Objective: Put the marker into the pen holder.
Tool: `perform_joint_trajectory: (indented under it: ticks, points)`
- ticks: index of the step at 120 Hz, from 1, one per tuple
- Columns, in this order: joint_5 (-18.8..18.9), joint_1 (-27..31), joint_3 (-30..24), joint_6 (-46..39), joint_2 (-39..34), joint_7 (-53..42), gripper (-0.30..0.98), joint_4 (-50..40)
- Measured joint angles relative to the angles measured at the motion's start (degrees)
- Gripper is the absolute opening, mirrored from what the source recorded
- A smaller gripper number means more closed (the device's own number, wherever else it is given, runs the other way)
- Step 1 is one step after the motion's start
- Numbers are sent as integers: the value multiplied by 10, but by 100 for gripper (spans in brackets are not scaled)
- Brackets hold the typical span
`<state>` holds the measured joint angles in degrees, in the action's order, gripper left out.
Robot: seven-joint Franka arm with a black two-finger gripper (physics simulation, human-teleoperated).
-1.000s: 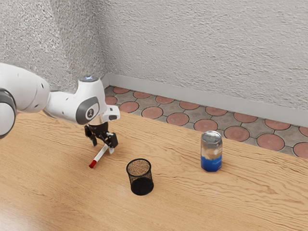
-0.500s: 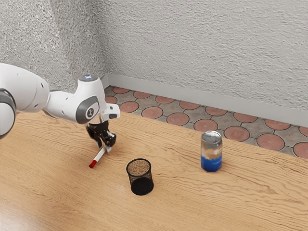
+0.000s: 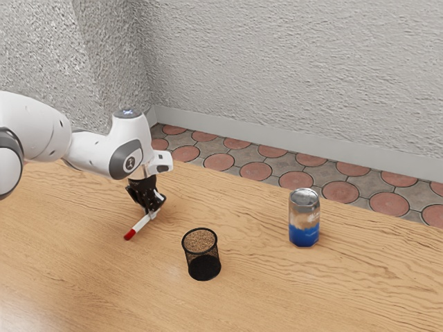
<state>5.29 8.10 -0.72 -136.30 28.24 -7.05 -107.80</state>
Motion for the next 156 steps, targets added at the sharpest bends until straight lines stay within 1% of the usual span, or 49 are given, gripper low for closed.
perform_joint_trajectory:
  ticks: [21, 31, 41, 54, 64, 83, 103, 129, 137, 156]
  points:
    - [8, -1, -9, 0, -16, 11, -10, 0]
    - [12, -2, -23, 0, -33, 16, -10, 0]
    - [25, -16, -35, 8, -71, 24, -10, -4]
    - [45, -43, -53, 19, -131, 40, -10, -30]
    - [56, -60, -70, 23, -156, 54, -10, -39]
    - [68, -77, -94, -2, -165, 81, -10, -44]
    - [73, -81, -99, -38, -162, 105, -8, -43]
    - [70, -90, -105, -84, -152, 127, -6, -43]
    - [68, -97, -105, -90, -165, 133, -6, -54]
    - [64, -103, -105, -100, -209, 145, -5, -111]
